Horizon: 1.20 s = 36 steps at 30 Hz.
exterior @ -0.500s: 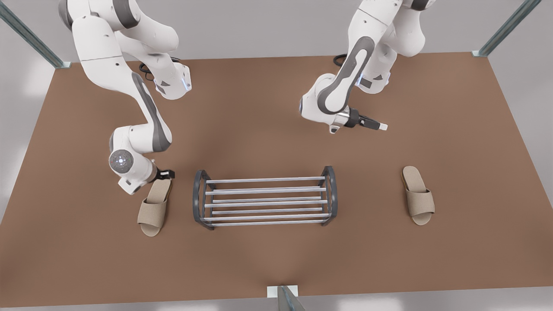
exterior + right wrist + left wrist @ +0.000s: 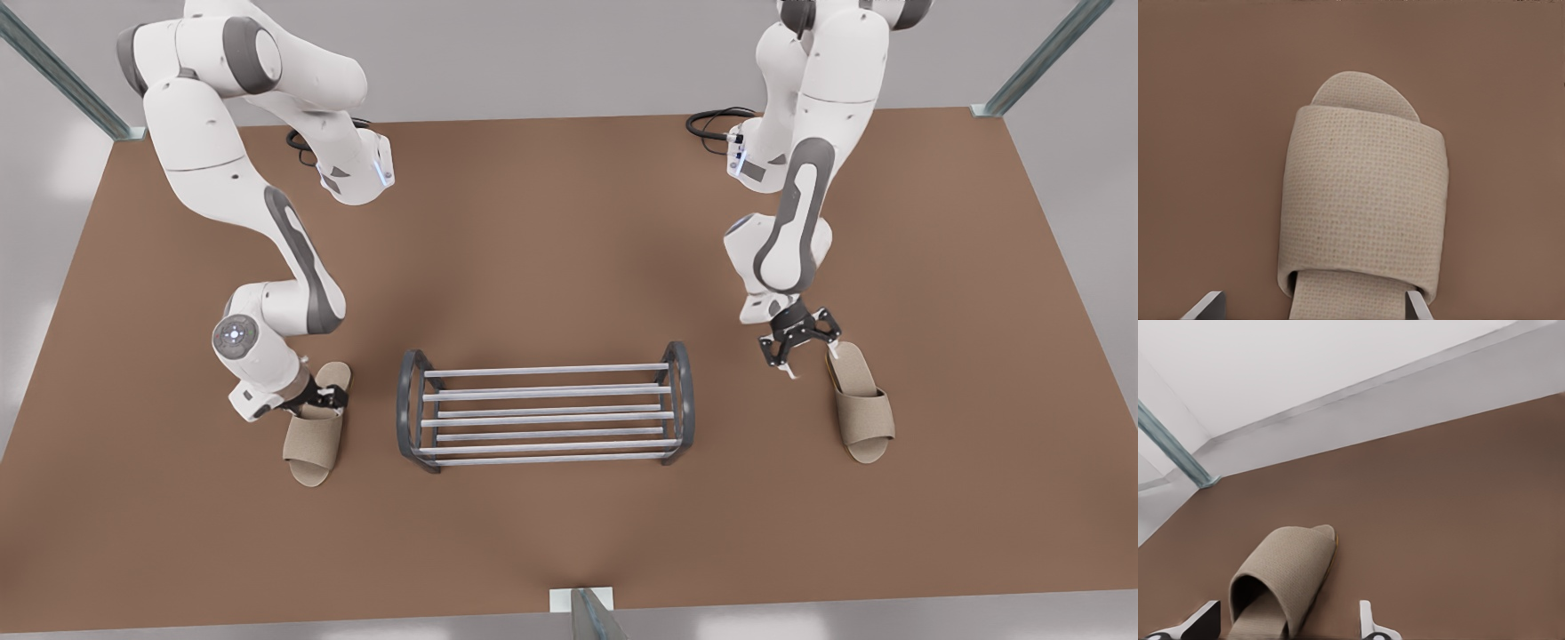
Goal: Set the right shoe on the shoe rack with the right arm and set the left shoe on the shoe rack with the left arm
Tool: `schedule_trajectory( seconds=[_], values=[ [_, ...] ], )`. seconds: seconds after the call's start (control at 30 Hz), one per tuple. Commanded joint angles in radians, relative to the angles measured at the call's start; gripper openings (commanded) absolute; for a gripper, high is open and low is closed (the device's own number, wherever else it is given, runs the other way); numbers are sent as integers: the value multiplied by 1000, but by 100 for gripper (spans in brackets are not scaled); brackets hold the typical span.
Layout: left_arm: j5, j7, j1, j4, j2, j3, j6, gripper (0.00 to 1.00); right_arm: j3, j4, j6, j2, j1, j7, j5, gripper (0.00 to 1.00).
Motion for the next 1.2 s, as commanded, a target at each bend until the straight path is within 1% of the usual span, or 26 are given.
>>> schedule_trajectory(
  seconds=[0.0,0.13,0.23,0.33,0.37,0.43,0.47,0.5,0.53,0.57,0.7,0.9,1.17],
  values=[
    [185,-1606,26,14,23,1,234,100,0,1,59,5,-1,0,1,100],
    [308,-1606,92,53,46,-1,234,100,0,3,96,34,-7,0,1,100],
    [487,-1606,135,99,68,-1,234,100,0,3,96,34,-9,0,1,100],
    [582,-1606,163,189,151,-1,233,100,0,6,94,34,-13,0,-1,100],
    [654,-1606,174,202,163,-1,233,100,0,1,94,33,-15,0,-1,100],
    [734,-1599,188,215,177,-1,233,100,2,-31,84,16,-9,9,1,100],
    [739,-1599,188,228,184,-1,233,100,22,-60,62,-30,-9,12,3,100],
    [739,-1599,189,229,192,-1,233,100,31,-73,-4,-79,-9,13,7,100],
    [737,-1599,191,229,197,-1,233,100,37,-73,-28,-99,-12,13,7,100],
    [737,-1599,191,231,206,-1,233,100,35,-70,-28,-97,-16,12,7,100],
    [736,-1601,191,229,212,1,234,100,35,-66,-27,-88,-125,-56,3,100],
    [736,-1603,229,192,214,3,233,100,38,-19,-14,-41,-110,-53,3,100],
    [737,-1606,234,223,276,-2,228,100,37,55,-2,19,-116,-63,1,100]
  ],
)
